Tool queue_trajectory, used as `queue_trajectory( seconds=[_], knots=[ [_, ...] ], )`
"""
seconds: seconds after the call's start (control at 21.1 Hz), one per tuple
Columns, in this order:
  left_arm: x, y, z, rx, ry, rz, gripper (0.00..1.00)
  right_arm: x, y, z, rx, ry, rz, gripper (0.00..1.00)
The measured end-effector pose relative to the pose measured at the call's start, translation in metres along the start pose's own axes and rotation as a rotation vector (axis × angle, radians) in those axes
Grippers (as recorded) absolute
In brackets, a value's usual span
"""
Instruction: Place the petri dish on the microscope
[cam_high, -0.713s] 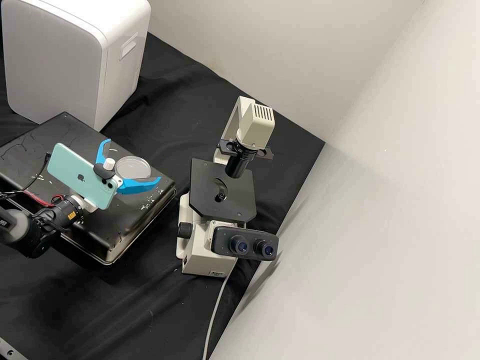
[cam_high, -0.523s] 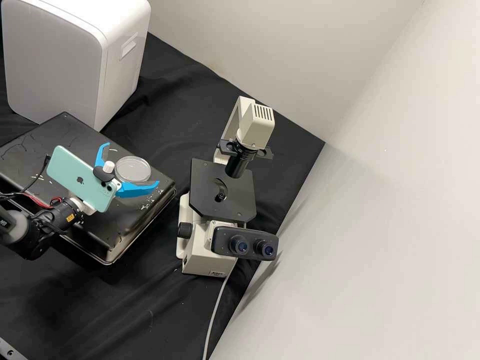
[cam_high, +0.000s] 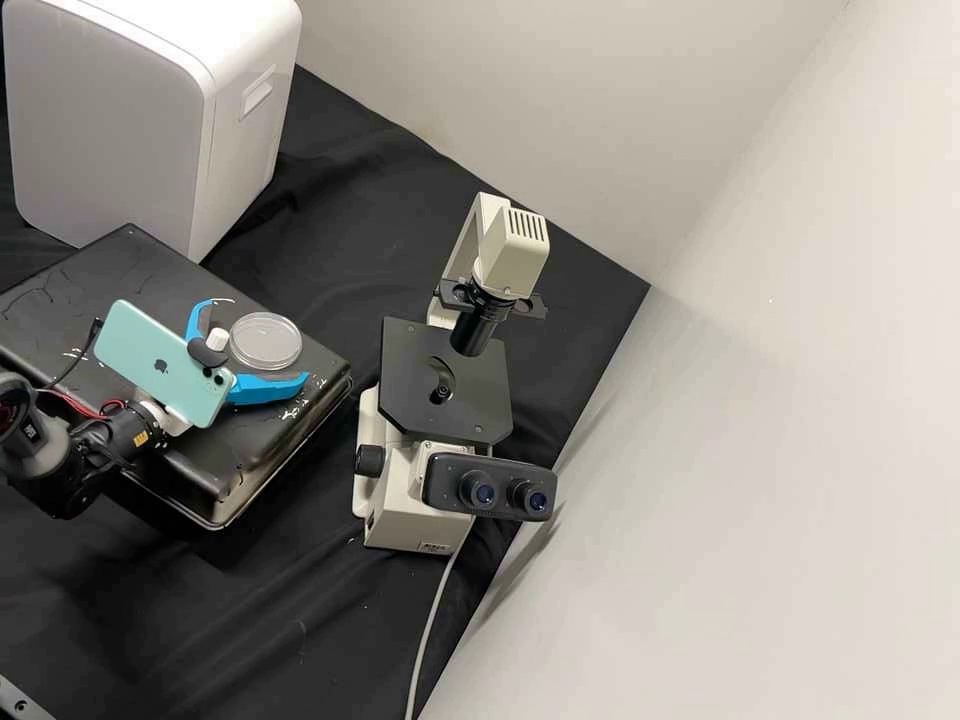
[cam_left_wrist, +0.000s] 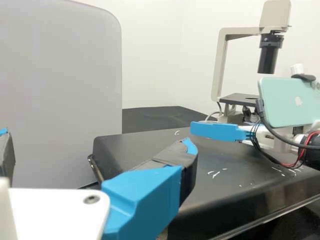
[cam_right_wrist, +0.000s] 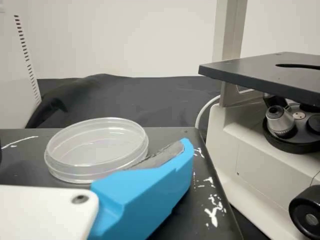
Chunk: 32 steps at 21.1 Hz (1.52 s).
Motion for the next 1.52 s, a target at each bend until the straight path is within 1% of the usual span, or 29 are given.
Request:
queue_trajectory(
  seconds=[0.1, 0.29, 0.38, 0.48, 0.57, 0.67, 0.71, 0.81, 0.86, 0.95, 1.14, 1.38, 1.52],
  knots=[
    [0.000, -0.0003, 0.000, 0.001, 0.000, -0.001, 1.00, 0.003, -0.001, 0.002, 0.002, -0.011, -0.001, 1.00],
    [0.000, -0.0003, 0.000, 0.001, 0.000, -0.001, 1.00, 0.005, -0.002, 0.002, 0.002, -0.009, 0.001, 1.00],
    [0.000, -0.0003, 0.000, 0.001, 0.000, -0.001, 1.00, 0.007, 0.000, 0.002, 0.003, -0.006, 0.010, 1.00],
    [0.000, -0.0003, 0.000, 0.001, 0.000, -0.001, 1.00, 0.011, 0.005, 0.002, 0.005, -0.005, 0.029, 1.00],
    [0.000, -0.0003, 0.000, 0.001, 0.000, -0.001, 1.00, 0.014, 0.006, 0.001, 0.006, -0.006, 0.030, 1.00],
    [0.000, -0.0002, 0.000, 0.001, 0.003, -0.001, 1.00, 0.017, 0.004, 0.002, 0.006, -0.010, 0.026, 1.00],
    [0.000, -0.0001, -0.001, 0.001, 0.005, 0.000, 1.00, 0.018, 0.004, 0.003, 0.000, -0.010, 0.026, 1.00],
    [0.000, -0.0001, -0.001, 0.002, 0.005, 0.000, 1.00, 0.021, 0.003, 0.004, -0.020, -0.014, 0.023, 1.00],
    [0.000, -0.0001, -0.001, 0.002, 0.005, 0.000, 1.00, 0.021, 0.002, 0.004, -0.022, -0.016, 0.023, 1.00],
    [0.001, 0.0001, -0.001, 0.002, 0.009, 0.002, 1.00, 0.023, 0.002, 0.005, -0.036, -0.017, 0.025, 1.00],
    [0.001, 0.0001, -0.001, 0.002, 0.010, 0.002, 1.00, 0.023, 0.001, 0.006, -0.046, -0.023, 0.023, 1.00],
    [0.001, 0.0001, -0.001, 0.002, 0.010, 0.002, 1.00, 0.025, -0.004, 0.008, -0.048, -0.029, 0.003, 1.00],
    [0.001, 0.0001, -0.001, 0.002, 0.010, 0.002, 1.00, 0.027, -0.004, 0.007, -0.047, -0.022, 0.009, 1.00]
  ],
)
